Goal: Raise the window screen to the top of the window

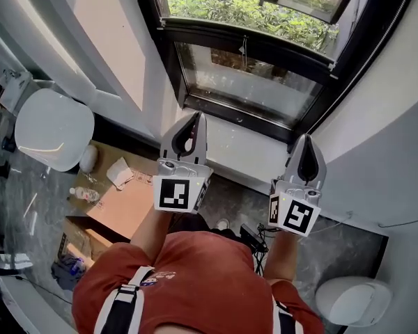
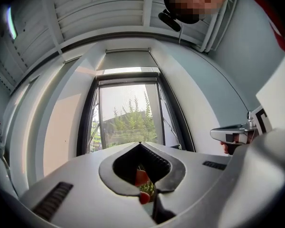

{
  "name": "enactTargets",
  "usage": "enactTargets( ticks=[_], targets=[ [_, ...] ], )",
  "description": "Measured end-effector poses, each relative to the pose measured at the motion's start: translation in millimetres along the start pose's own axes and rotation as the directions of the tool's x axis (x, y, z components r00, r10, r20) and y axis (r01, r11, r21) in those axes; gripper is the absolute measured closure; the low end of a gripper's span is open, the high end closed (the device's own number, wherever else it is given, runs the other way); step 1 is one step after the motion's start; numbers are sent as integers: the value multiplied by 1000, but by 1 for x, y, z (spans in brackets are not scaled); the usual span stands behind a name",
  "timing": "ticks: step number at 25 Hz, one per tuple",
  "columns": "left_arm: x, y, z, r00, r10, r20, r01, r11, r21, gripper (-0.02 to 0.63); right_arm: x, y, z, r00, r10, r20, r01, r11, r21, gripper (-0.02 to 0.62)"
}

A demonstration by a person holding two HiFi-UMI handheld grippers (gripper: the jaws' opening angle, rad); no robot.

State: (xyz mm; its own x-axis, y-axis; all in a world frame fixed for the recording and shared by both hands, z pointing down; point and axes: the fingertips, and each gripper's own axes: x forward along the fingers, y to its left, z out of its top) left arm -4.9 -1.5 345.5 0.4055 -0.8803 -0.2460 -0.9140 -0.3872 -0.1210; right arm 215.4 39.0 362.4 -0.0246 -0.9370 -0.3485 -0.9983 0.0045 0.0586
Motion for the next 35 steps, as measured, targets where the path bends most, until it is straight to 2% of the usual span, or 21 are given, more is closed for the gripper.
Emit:
enactTargets(
  ticks=[13, 20, 29, 35],
  targets=[
    [36, 9, -29, 1000, -6, -20, 6, 1000, -7, 601, 42, 0, -22, 1000, 13, 15, -13, 1000, 3, 586],
    [77, 35, -45, 1000, 1, -4, -1, 1000, -31, 601, 82, 1, -38, 1000, 3, 7, -3, 1000, -31, 586],
    [145, 82, -76, 1000, -10, -26, 9, 999, -45, 601, 159, 20, -63, 1000, -5, -16, 4, 996, -92, 586],
    [194, 117, -93, 998, -55, -22, 53, 997, -49, 601, 214, 32, -74, 999, -25, -30, 21, 991, -130, 586]
  ],
)
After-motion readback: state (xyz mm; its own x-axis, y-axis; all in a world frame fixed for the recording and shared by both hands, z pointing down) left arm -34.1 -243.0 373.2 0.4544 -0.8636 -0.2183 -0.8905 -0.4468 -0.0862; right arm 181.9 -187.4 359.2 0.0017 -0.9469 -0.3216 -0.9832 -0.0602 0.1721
